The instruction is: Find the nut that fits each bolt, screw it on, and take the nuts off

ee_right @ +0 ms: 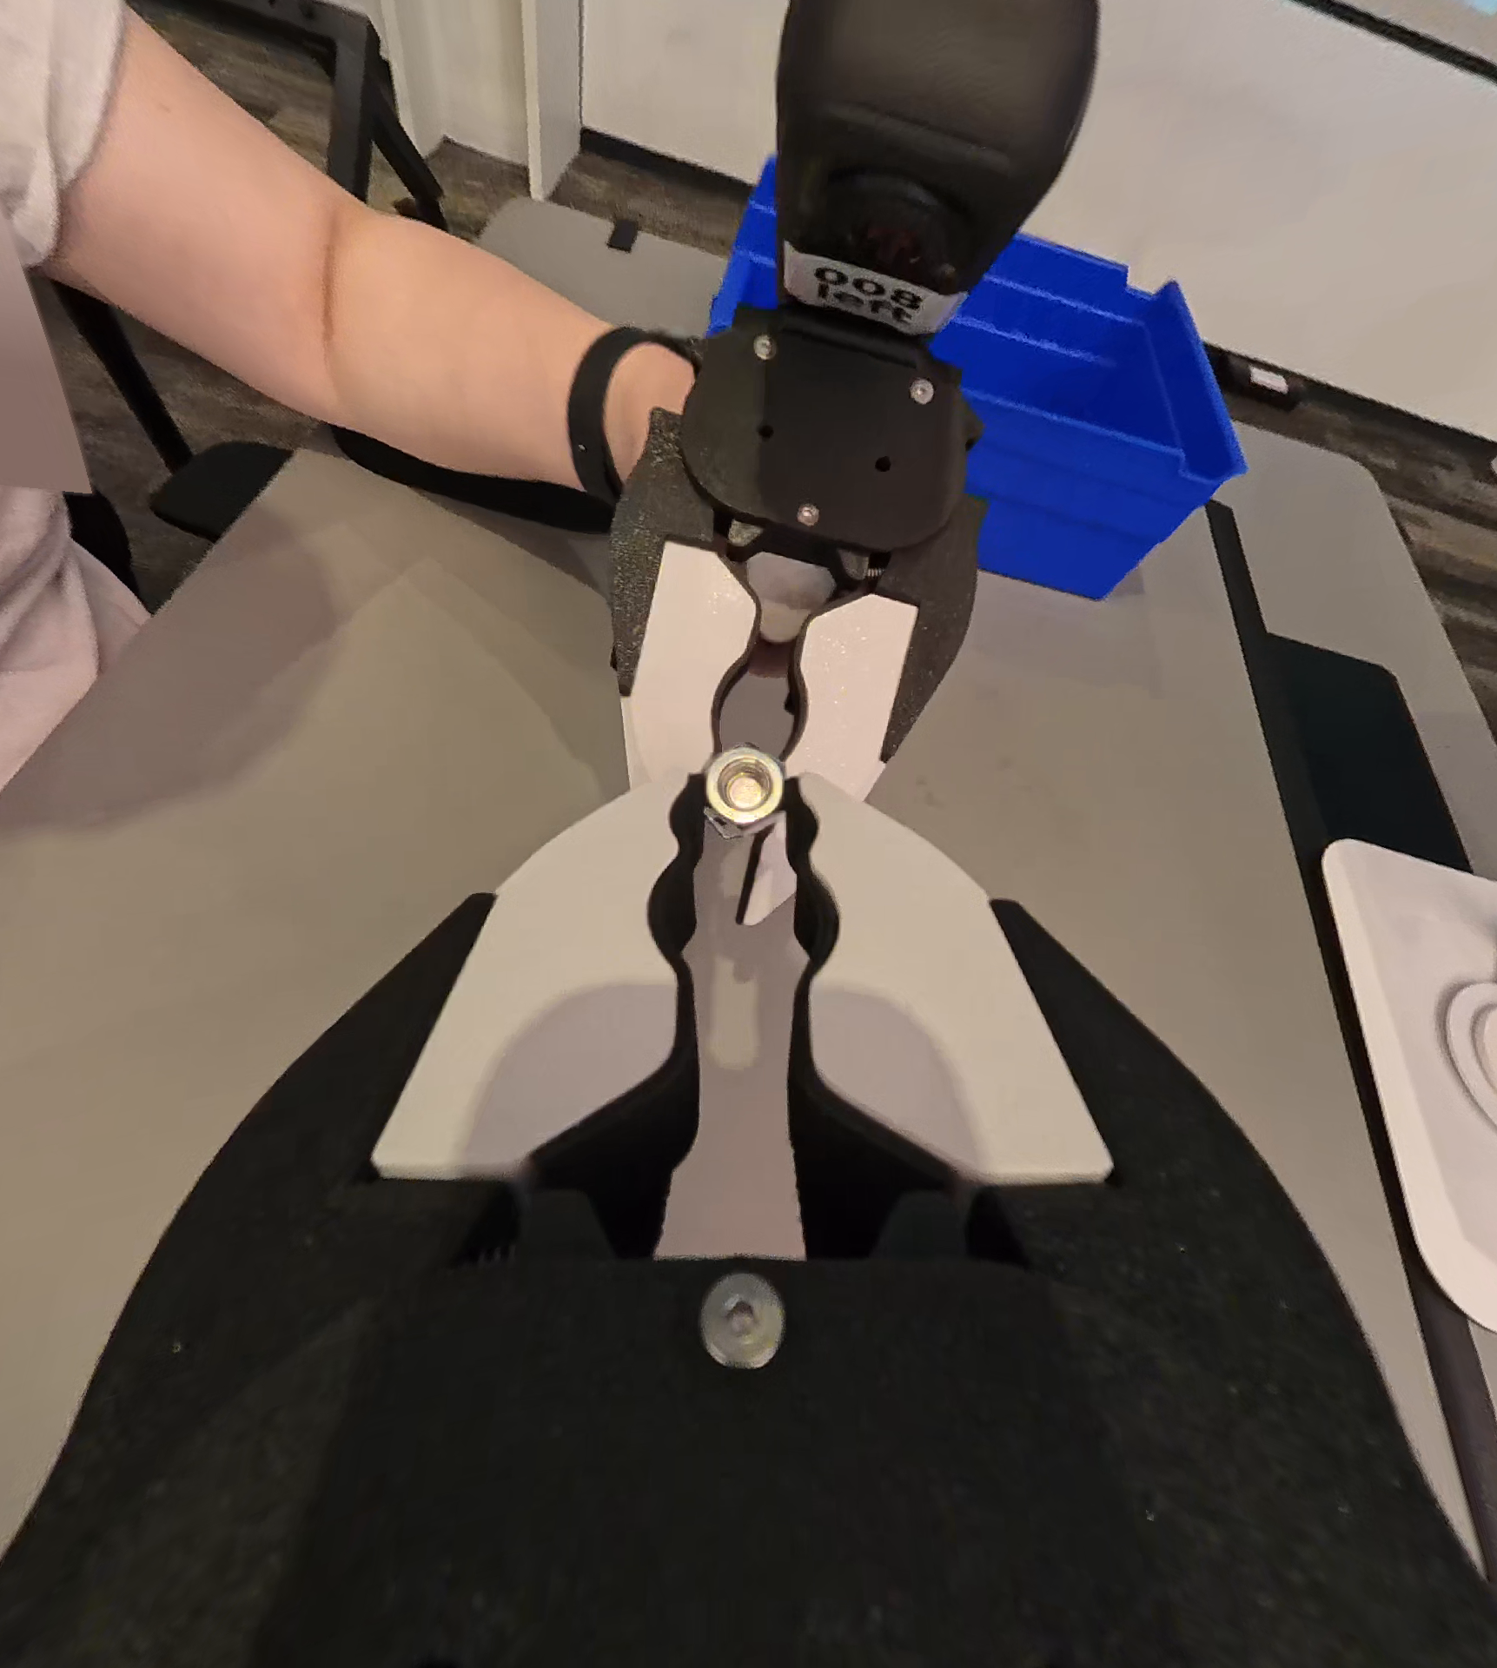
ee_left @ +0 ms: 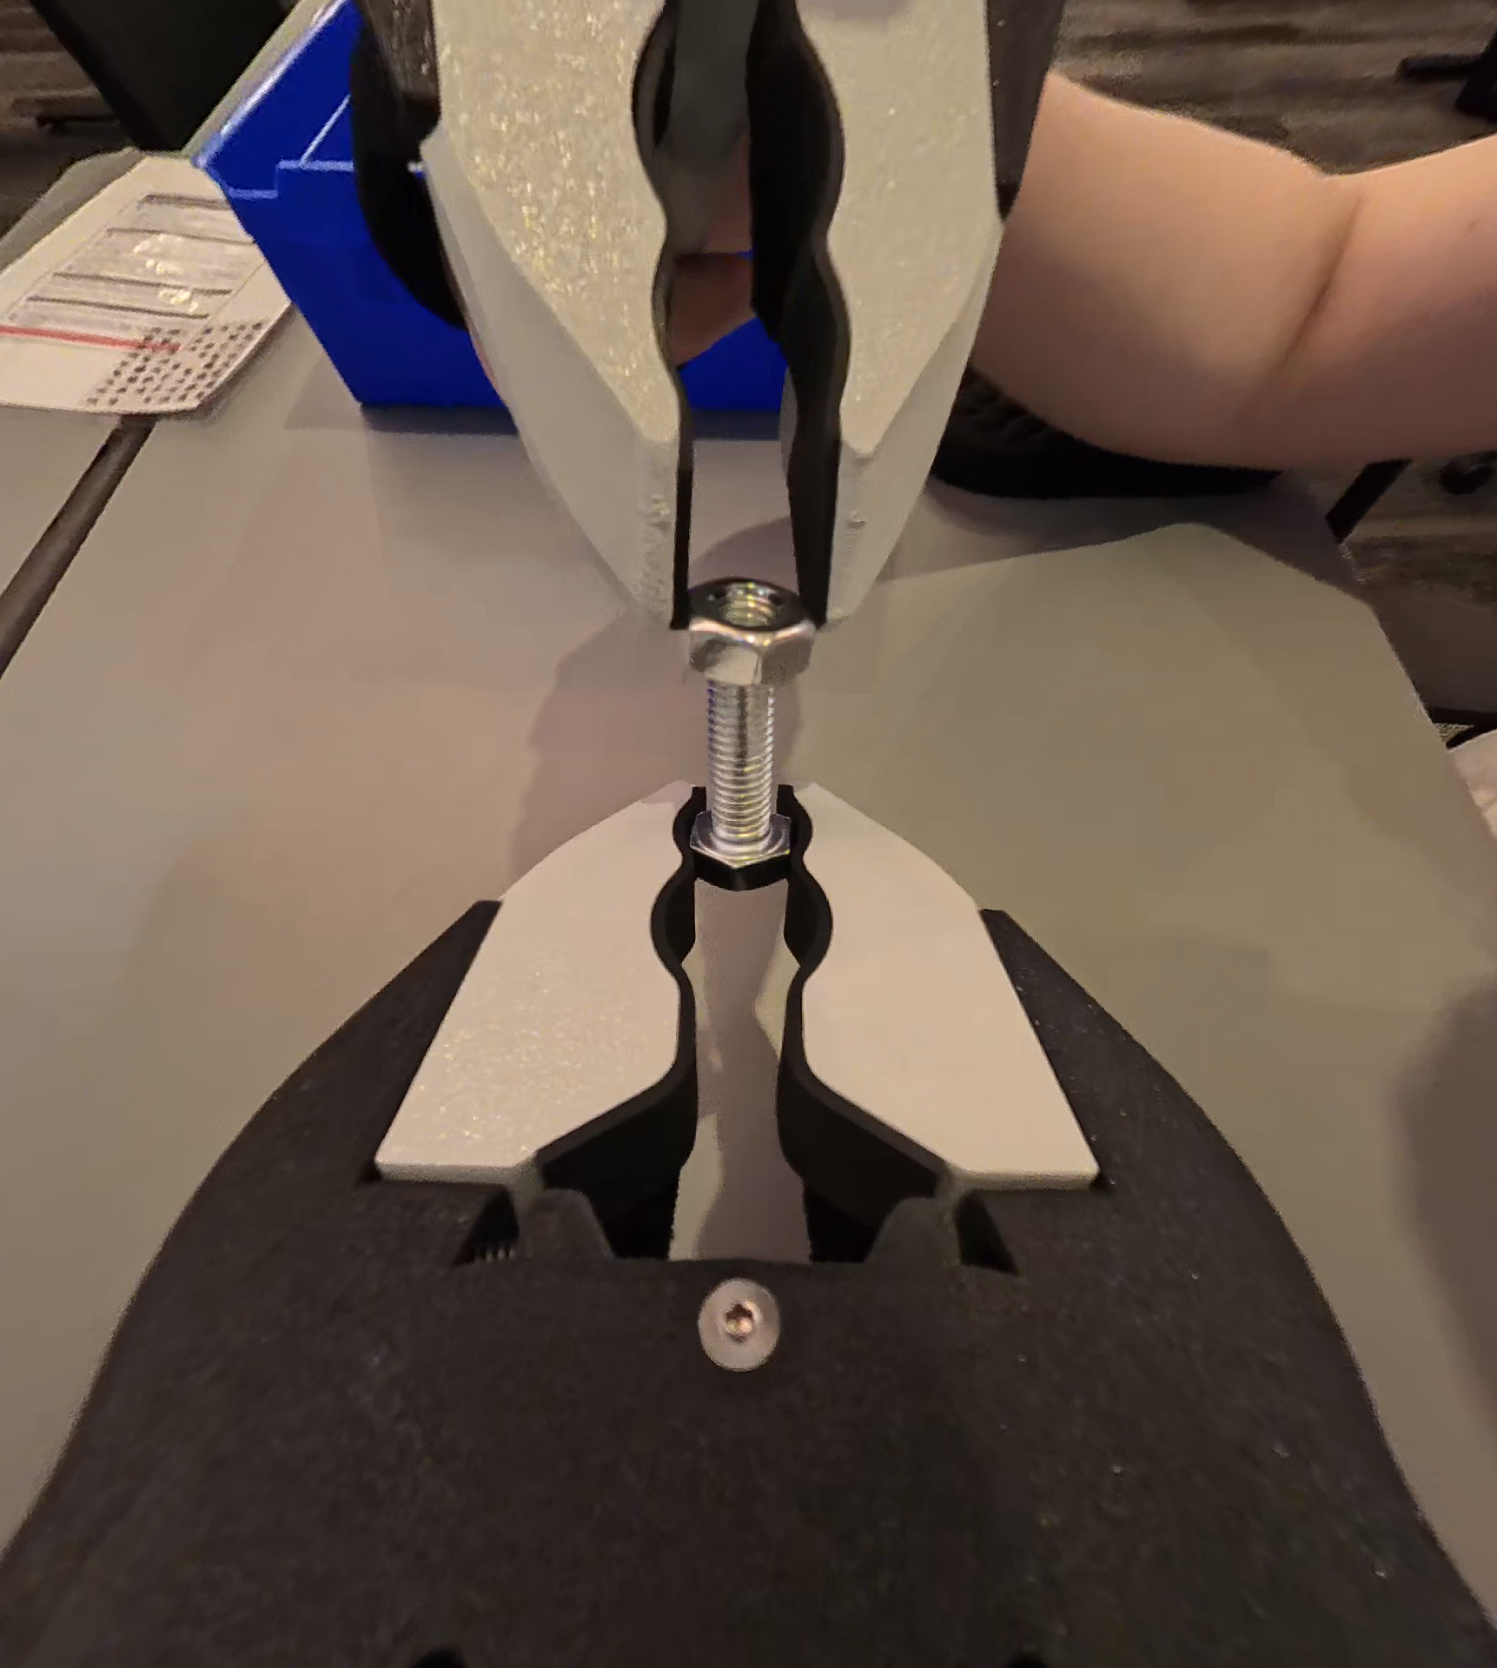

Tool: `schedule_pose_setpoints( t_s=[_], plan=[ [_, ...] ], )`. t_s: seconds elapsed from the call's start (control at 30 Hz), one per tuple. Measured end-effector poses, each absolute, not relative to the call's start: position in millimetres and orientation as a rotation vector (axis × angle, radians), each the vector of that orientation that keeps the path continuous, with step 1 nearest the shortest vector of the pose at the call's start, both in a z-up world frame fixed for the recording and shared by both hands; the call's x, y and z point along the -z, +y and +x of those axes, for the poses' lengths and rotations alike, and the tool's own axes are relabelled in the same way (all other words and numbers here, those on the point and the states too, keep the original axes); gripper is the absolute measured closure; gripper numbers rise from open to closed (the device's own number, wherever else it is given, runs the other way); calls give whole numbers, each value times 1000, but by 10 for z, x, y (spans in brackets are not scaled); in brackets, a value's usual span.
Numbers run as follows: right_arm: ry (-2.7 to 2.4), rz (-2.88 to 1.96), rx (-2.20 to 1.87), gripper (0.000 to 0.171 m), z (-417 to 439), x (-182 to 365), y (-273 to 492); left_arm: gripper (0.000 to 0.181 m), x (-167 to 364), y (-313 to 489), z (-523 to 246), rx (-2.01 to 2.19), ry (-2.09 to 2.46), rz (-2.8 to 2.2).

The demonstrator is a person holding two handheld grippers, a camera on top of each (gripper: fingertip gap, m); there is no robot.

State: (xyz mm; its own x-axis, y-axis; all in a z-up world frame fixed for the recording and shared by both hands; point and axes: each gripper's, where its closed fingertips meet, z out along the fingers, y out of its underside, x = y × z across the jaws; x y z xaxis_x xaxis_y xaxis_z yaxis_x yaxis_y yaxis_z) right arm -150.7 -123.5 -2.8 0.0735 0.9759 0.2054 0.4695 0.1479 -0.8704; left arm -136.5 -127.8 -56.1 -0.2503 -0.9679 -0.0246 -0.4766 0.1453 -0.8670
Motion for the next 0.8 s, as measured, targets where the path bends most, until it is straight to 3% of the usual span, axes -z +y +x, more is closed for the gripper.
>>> schedule_pose_setpoints(
  t_s=[0.37, 0.8],
  plan=[
    [-1523, -1321, -863, 154, -1550, -178, -1421, 167, 319, -1522, -1367, 1247, 1795, -1226],
    [-1293, -1494, -818, 154, -1601, -213, -1087, 167, 296, -1171, -1397, 1137, 1655, -1384]
  ],
)
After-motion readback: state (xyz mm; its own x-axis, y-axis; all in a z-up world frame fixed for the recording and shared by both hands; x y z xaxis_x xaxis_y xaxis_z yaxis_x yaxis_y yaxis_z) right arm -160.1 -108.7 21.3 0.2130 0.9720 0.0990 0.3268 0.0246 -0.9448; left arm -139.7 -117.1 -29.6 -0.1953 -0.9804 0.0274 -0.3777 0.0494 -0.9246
